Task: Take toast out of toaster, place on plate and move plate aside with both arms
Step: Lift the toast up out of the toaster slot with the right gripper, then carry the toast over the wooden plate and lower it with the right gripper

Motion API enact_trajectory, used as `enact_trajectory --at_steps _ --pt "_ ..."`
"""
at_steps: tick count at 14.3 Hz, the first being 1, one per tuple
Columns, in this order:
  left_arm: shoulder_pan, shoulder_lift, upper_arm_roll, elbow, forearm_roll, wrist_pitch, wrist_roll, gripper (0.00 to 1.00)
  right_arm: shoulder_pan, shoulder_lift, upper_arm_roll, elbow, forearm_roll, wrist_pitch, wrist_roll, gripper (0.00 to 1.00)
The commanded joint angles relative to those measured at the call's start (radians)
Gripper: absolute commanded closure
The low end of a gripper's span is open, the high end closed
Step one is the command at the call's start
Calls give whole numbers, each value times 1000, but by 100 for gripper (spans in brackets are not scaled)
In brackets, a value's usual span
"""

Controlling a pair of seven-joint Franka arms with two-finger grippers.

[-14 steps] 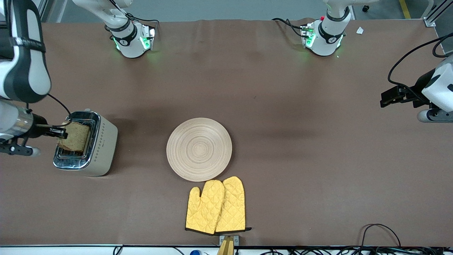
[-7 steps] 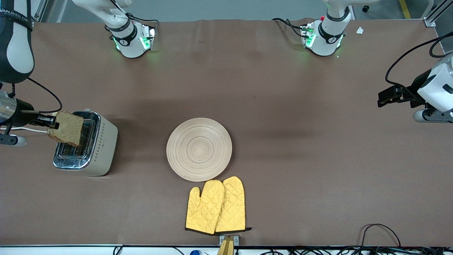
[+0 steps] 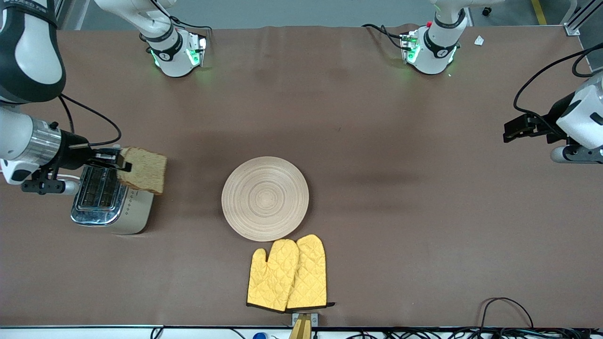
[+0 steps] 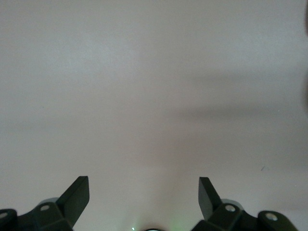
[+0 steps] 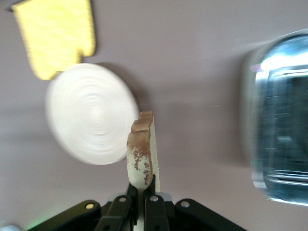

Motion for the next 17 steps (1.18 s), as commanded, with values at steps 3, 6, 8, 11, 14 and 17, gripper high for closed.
enact_trajectory --at_steps 3,6,8,11,14,17 --pt "14 -2 -2 -3 0 -4 17 0 43 79 -4 -127 263 158 7 100" --pt "19 -5 -1 -6 2 -10 21 0 87 128 -4 -166 409 210 4 100" --pt "17 -4 -1 -6 5 -11 20 0 126 153 -2 -182 446 270 2 100" --pt "14 -4 1 -6 5 -11 18 0 190 173 -2 -222 532 345 -40 100" --pt "20 -2 -1 -6 5 -14 21 0 247 185 -2 -241 538 417 -51 100" --pt "20 6 -1 -9 -12 -66 24 0 298 223 -2 -241 590 494 -66 100"
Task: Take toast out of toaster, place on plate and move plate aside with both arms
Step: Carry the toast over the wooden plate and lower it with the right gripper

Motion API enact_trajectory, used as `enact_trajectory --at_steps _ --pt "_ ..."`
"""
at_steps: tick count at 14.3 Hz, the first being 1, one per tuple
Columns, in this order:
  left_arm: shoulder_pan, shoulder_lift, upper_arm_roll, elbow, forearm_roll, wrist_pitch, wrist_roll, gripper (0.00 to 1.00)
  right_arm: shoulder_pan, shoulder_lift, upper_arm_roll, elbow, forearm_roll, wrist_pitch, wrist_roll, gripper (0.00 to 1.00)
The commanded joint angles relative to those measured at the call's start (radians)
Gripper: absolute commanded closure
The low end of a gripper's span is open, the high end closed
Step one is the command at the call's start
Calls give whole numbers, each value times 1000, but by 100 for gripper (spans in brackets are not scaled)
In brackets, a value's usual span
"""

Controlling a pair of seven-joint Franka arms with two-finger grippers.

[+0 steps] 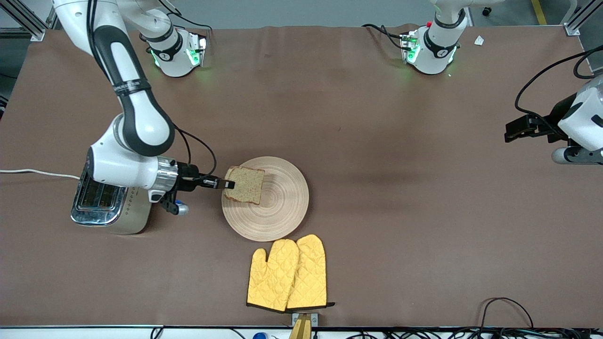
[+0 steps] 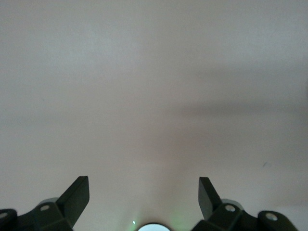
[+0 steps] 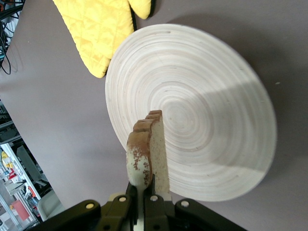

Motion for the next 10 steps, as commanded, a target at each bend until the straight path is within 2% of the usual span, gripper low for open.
enact_trajectory --at_steps 1,4,6,10 --pt "6 6 -4 -9 -13 -35 23 0 54 30 -8 -16 97 77 -69 100" --pt "5 12 -4 -17 -42 -35 23 0 60 87 -8 -14 209 103 -186 100" --pt "5 28 -4 -19 -73 -31 21 0 60 95 -9 -19 219 105 -209 100" --pt "5 116 -4 -20 -249 6 14 0 47 122 -12 -39 214 110 -275 100"
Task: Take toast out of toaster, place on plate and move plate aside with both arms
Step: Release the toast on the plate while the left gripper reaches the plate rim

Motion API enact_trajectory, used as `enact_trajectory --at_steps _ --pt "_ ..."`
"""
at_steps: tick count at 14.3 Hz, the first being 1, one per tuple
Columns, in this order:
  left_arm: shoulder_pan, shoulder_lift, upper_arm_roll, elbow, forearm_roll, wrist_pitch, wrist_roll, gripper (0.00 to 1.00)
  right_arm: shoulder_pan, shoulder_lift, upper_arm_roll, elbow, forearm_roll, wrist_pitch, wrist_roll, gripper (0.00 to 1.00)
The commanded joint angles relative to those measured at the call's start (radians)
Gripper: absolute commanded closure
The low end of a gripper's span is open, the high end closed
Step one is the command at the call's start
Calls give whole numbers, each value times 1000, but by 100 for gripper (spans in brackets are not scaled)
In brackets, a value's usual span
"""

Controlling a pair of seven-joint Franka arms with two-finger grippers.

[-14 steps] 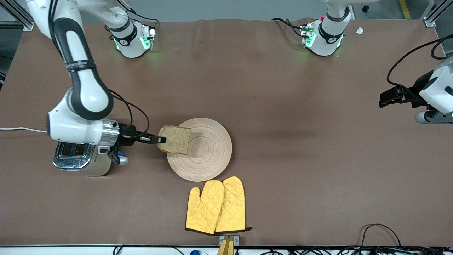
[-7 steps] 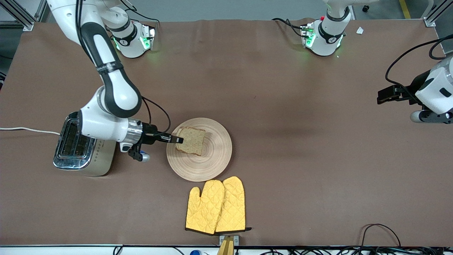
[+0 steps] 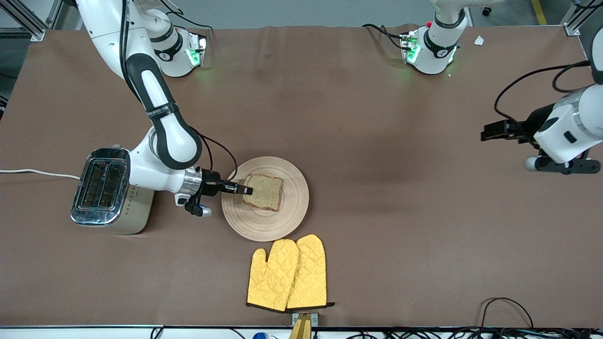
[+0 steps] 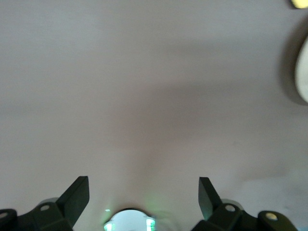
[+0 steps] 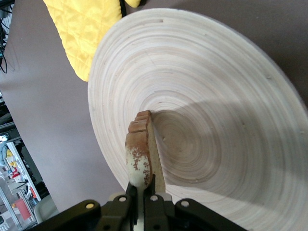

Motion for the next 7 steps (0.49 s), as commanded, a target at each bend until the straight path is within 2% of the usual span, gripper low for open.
enact_trajectory --at_steps 1,4,7 --pt "4 63 -3 6 -92 27 4 0 -11 5 -3 -24 26 7 -65 100" --pt "-2 111 -3 -11 -183 46 0 0 -15 5 -6 -34 -7 7 -66 100" --pt "-2 125 -3 -95 -284 136 0 0 -34 6 -12 -37 -60 7 -66 100"
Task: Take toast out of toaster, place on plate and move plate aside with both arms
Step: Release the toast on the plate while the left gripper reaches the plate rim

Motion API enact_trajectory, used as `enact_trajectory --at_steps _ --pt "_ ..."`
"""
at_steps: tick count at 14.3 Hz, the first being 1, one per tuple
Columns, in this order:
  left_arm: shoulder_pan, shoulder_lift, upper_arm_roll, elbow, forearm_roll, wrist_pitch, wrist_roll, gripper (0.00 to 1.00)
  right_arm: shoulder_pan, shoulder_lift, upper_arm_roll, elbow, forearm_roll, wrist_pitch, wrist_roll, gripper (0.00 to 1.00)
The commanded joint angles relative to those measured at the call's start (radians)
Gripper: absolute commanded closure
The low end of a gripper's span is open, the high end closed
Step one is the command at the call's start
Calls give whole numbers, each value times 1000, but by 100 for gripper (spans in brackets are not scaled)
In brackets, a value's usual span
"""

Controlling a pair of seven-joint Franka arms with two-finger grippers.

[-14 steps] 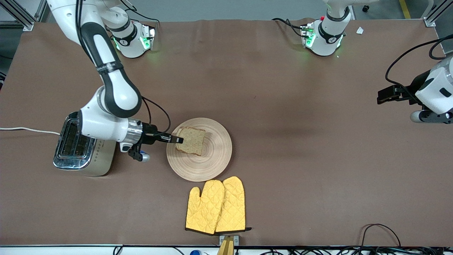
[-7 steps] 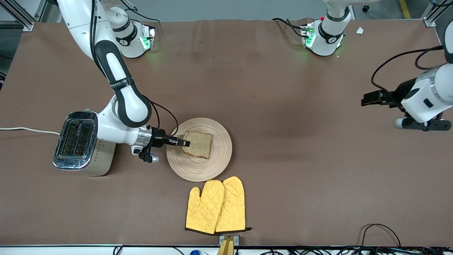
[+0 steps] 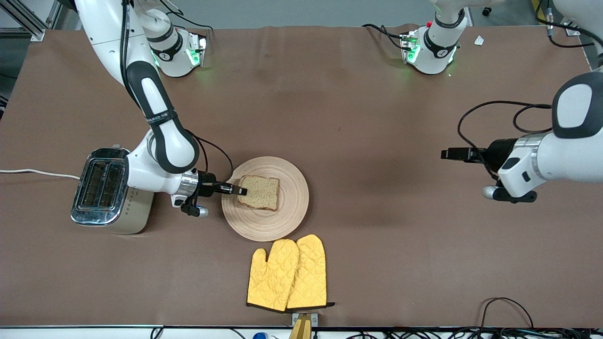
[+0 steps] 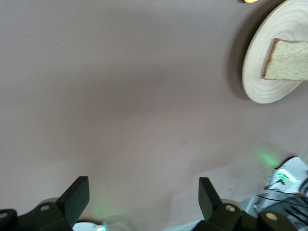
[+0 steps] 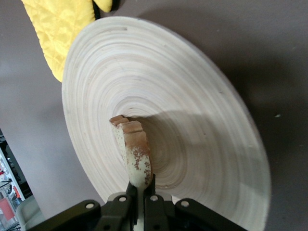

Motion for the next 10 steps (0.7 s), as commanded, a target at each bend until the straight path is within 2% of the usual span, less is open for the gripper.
enact_trajectory --at_steps 1,3,6,8,10 --pt "-1 -11 -2 -96 -88 86 0 1 -24 -2 3 -22 -41 2 -19 100" --pt "-12 -11 -3 -155 -145 151 2 1 -52 4 3 -22 -56 1 -50 100" --pt "-87 -5 -5 -253 -204 281 5 2 -58 13 3 -28 -56 2 -62 98" --pt "-125 -1 -5 -311 -250 367 5 2 -63 15 3 -28 -56 1 -61 87" --pt "-159 27 -5 -333 -274 413 4 2 -63 15 3 -28 -55 2 -59 62"
